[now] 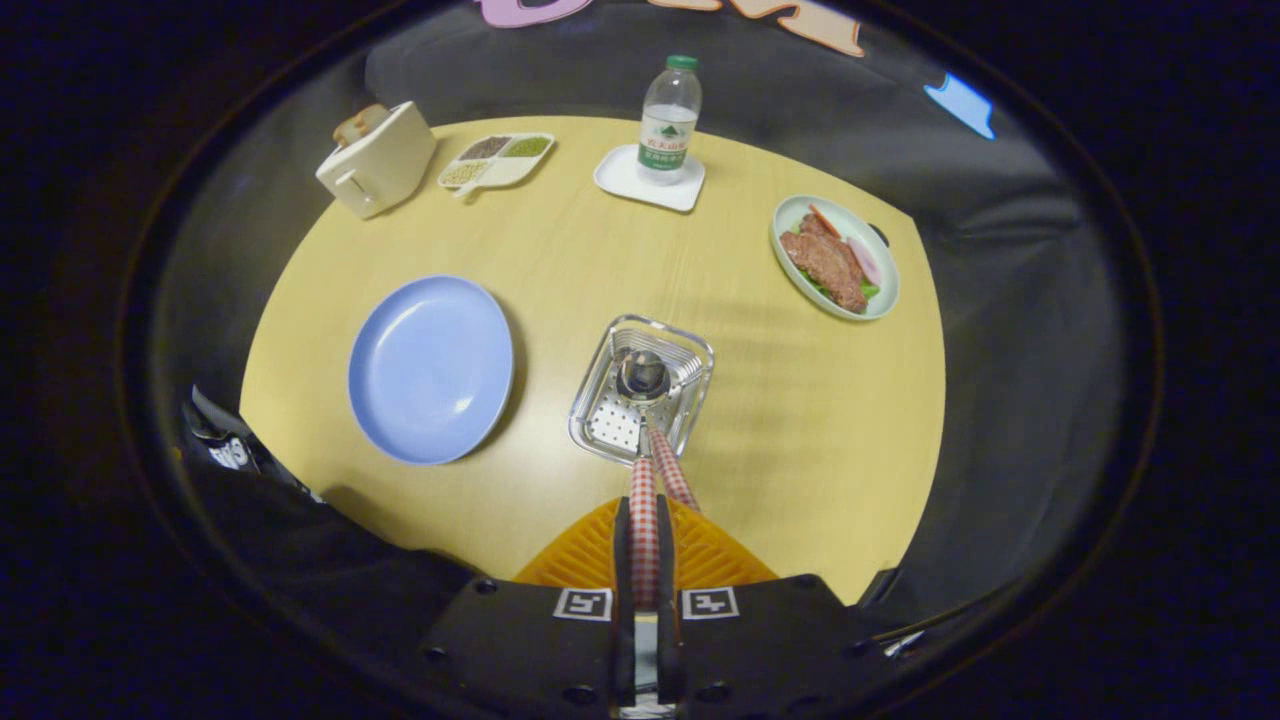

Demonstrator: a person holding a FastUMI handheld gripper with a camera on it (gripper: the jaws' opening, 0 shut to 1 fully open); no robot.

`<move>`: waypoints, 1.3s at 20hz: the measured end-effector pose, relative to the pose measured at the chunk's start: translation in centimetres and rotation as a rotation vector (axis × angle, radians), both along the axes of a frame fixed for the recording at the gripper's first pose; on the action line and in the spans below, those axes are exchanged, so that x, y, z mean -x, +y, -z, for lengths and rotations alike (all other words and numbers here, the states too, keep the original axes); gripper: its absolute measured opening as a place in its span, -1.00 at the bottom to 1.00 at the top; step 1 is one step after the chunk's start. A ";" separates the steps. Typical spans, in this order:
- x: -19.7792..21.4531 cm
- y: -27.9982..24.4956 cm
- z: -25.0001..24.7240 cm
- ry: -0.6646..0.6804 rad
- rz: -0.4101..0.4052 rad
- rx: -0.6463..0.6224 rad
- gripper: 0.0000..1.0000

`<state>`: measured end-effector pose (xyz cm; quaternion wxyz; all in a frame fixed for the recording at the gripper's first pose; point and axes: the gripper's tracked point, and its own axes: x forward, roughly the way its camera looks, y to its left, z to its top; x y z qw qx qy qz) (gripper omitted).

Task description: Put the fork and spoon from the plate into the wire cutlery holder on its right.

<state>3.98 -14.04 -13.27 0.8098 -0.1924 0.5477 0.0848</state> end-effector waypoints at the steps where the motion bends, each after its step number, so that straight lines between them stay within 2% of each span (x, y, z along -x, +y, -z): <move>1: 0.0 0.2 0.2 0.013 -0.010 0.010 -0.75; 5: -0.5 0.7 0.8 0.032 -0.031 0.015 -0.68; 8: -1.1 0.8 0.1 -0.005 -0.041 0.008 -0.60; 14: -1.0 1.3 -2.7 -0.133 -0.031 -0.049 0.18; 17: -1.0 1.9 -4.8 -0.219 0.025 -0.124 0.57; 20: -2.2 2.7 -8.2 -0.380 0.090 -0.225 0.96; 22: -3.1 3.2 -11.2 -0.520 0.127 -0.303 0.96; 26: -3.4 3.9 -17.8 -0.800 0.150 -0.430 0.91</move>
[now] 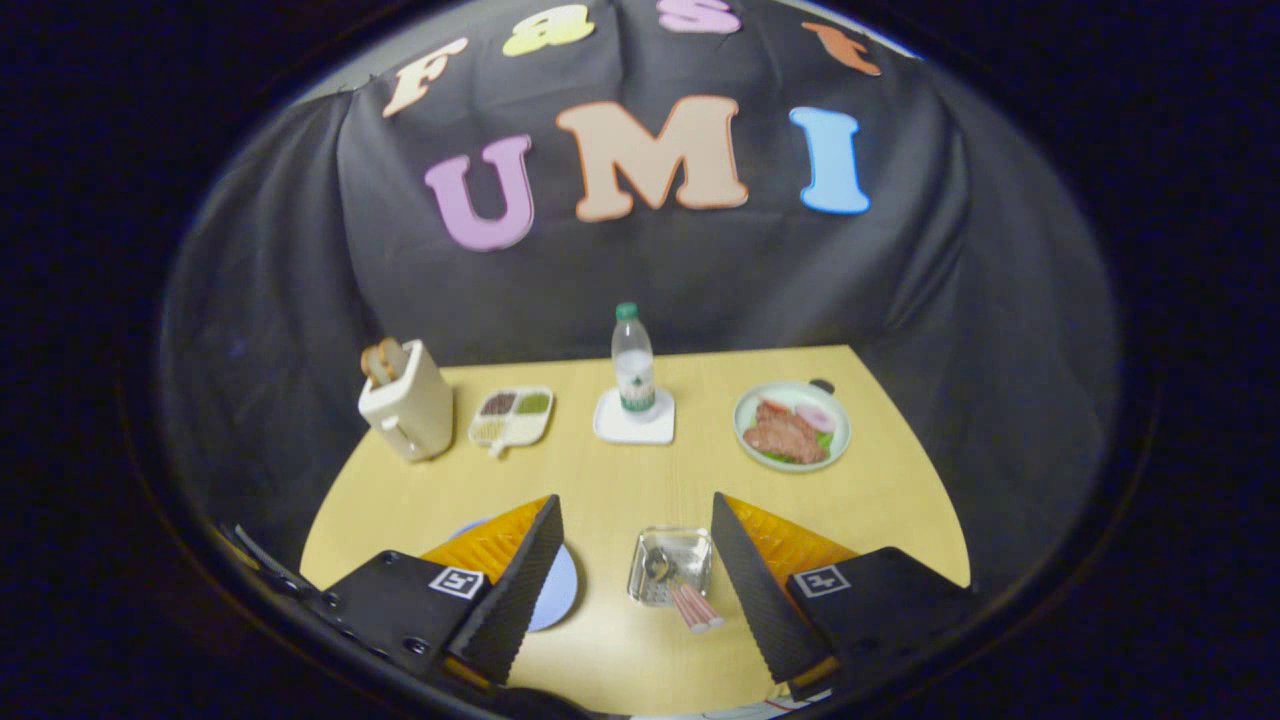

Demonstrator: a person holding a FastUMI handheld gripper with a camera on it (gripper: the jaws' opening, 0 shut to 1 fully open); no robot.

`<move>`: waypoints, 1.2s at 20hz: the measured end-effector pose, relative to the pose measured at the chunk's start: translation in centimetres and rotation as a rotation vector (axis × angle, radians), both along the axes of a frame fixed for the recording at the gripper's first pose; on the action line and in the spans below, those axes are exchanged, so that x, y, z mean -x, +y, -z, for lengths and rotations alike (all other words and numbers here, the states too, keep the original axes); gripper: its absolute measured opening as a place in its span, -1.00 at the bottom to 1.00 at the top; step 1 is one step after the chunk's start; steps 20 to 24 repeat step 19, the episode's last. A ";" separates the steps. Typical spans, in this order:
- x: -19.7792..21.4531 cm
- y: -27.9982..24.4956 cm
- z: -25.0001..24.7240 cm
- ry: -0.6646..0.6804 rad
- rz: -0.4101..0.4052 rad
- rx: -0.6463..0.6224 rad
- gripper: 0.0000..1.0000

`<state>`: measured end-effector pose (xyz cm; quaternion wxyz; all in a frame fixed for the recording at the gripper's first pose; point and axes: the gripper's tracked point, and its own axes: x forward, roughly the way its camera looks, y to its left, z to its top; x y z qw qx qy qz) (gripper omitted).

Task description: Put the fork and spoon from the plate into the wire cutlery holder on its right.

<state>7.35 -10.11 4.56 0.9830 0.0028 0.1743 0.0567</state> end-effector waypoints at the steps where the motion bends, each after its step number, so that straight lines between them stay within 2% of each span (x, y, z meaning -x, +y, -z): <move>1: 0.6 -0.1 -1.5 -0.062 0.003 -0.009 0.90; 5: 2.5 0.5 -5.1 -0.240 0.008 -0.052 0.88; 13: 6.7 0.3 -6.3 -0.455 0.095 -0.107 0.89; 19: 8.7 -0.3 -6.7 -0.493 0.143 -0.090 0.89; 24: 8.7 -0.3 -6.7 -0.493 0.143 -0.090 0.89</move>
